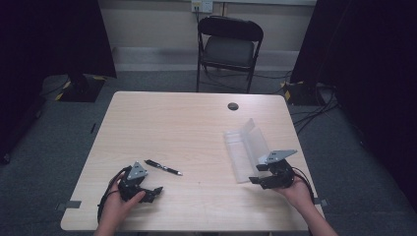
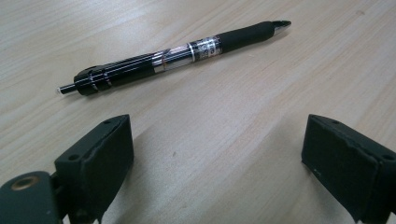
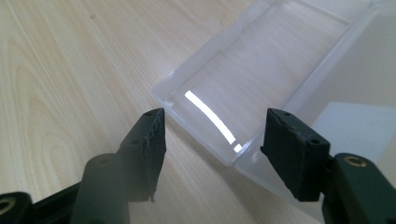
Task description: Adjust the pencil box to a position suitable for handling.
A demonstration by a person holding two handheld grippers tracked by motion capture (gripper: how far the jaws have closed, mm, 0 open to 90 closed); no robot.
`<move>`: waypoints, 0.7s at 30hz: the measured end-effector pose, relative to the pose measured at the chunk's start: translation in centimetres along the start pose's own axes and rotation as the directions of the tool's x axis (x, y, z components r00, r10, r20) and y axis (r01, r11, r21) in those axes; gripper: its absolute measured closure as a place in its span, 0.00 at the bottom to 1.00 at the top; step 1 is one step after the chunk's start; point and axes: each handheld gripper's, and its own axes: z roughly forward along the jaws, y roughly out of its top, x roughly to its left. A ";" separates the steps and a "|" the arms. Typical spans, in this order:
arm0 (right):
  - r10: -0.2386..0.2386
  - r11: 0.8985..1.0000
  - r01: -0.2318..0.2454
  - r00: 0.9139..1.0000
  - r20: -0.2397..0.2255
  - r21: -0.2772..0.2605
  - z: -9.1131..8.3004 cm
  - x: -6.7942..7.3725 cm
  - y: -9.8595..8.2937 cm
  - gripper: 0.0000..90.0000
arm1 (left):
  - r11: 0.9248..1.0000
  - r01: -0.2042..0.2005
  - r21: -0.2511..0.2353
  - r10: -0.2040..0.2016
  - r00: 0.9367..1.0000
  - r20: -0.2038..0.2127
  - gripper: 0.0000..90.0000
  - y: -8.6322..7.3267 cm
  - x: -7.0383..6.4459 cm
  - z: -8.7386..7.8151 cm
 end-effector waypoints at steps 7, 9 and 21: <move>-0.017 1.000 0.016 0.999 -0.039 -0.025 0.7 2.0 0.7 0.42 | 1.000 0.000 0.000 0.000 1.000 0.000 0.10 0.0 0.0 0.0; -0.016 0.999 0.014 0.998 -0.054 -0.033 1.6 2.8 0.9 0.41 | 1.000 0.000 0.000 0.000 1.000 0.000 0.10 0.0 0.0 0.0; 0.081 0.997 -0.080 0.996 0.030 -0.018 4.9 3.6 1.7 0.48 | 1.000 0.000 -0.001 0.000 1.000 0.000 0.10 0.0 0.0 0.0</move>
